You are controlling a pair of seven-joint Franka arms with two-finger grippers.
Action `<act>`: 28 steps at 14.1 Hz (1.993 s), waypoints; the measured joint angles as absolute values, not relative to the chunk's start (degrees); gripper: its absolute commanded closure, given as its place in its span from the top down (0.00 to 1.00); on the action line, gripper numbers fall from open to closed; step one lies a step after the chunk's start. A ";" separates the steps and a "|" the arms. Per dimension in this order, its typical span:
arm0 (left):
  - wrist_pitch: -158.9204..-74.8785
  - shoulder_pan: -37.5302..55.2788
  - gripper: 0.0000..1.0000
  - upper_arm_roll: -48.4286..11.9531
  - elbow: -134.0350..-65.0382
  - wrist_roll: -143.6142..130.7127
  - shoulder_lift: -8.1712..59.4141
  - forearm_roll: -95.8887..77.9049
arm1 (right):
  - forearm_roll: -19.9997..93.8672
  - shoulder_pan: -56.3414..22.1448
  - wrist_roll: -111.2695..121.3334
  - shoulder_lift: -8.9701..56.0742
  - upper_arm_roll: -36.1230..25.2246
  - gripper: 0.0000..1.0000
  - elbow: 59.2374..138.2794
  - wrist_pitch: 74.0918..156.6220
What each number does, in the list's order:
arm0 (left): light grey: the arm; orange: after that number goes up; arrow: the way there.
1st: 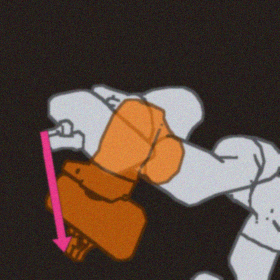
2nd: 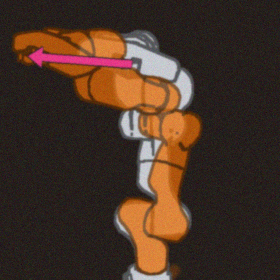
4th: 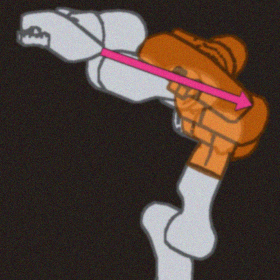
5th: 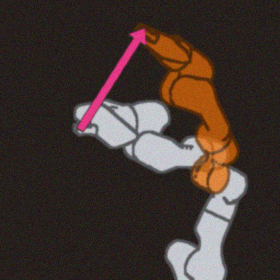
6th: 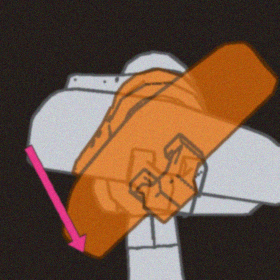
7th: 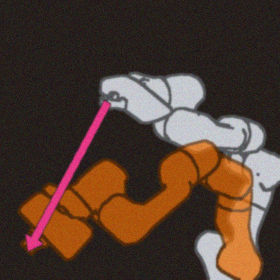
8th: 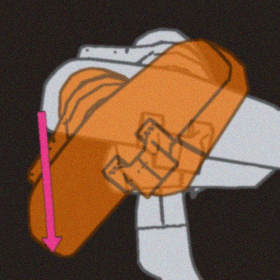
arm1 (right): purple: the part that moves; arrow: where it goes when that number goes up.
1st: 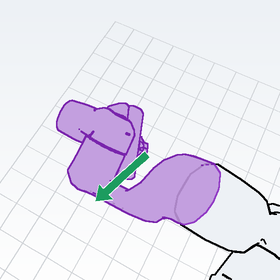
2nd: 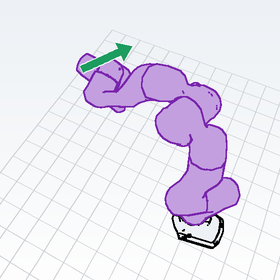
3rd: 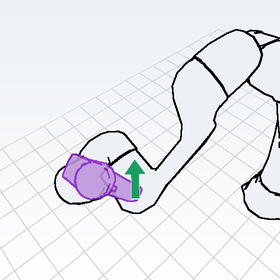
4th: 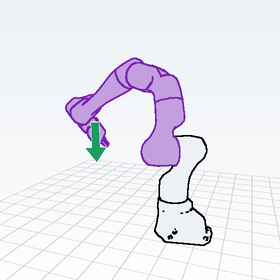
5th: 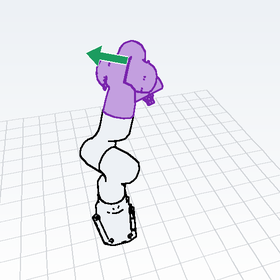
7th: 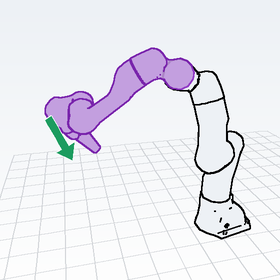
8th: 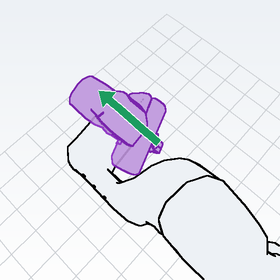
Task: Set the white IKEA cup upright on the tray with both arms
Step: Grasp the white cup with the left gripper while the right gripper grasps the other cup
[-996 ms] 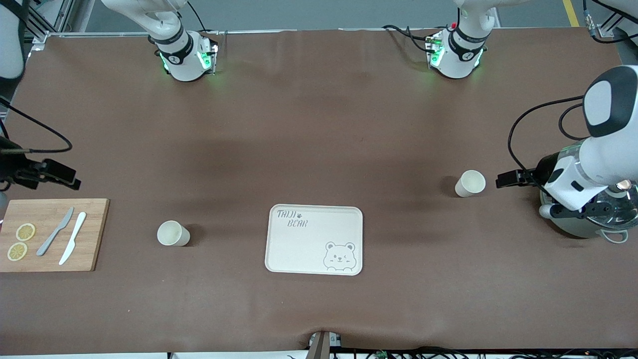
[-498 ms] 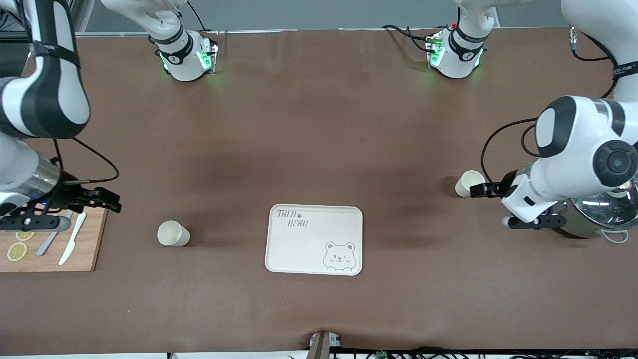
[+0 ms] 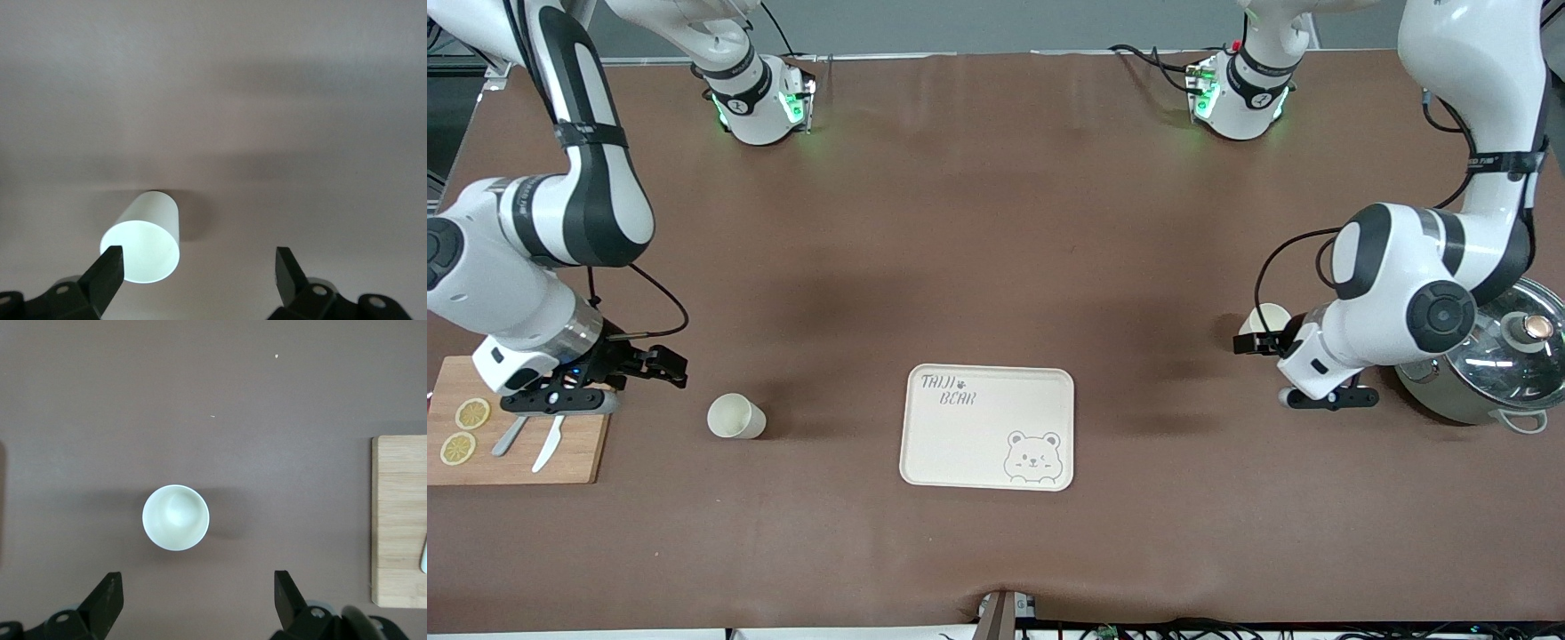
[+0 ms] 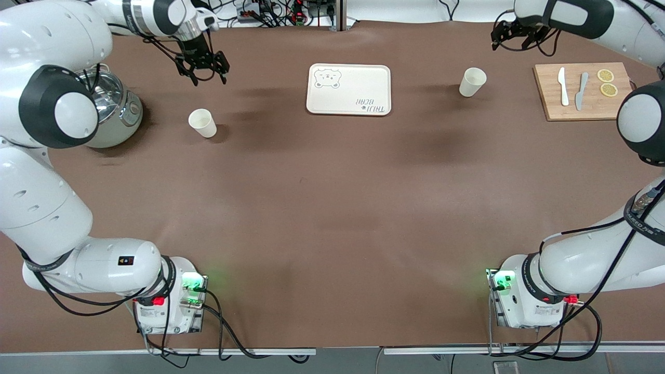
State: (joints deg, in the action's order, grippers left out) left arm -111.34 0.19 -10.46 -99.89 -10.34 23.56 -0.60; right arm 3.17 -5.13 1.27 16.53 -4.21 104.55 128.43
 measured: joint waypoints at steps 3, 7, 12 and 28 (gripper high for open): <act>-113.63 1.93 1.00 -10.49 -102.77 -11.18 23.82 -0.57 | 3.17 -5.13 1.58 18.26 -4.21 1.00 105.74 131.52; -117.86 2.12 1.00 -10.47 -108.68 -11.22 23.83 1.90 | 3.17 -5.13 2.49 22.41 -4.21 1.00 106.08 137.82; -118.30 2.08 1.00 -10.46 -111.43 -11.22 22.87 3.67 | 3.17 -5.29 3.01 27.05 -4.20 1.00 106.14 144.31; -126.08 1.62 0.00 -10.41 -118.74 -11.26 21.08 10.37 | 3.17 -5.79 8.24 31.29 -4.21 1.00 106.16 146.95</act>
State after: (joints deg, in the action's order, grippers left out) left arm -126.08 1.62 -10.41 -118.74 -11.26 21.08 10.37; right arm 3.17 -5.79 8.24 31.29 -4.21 106.16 146.95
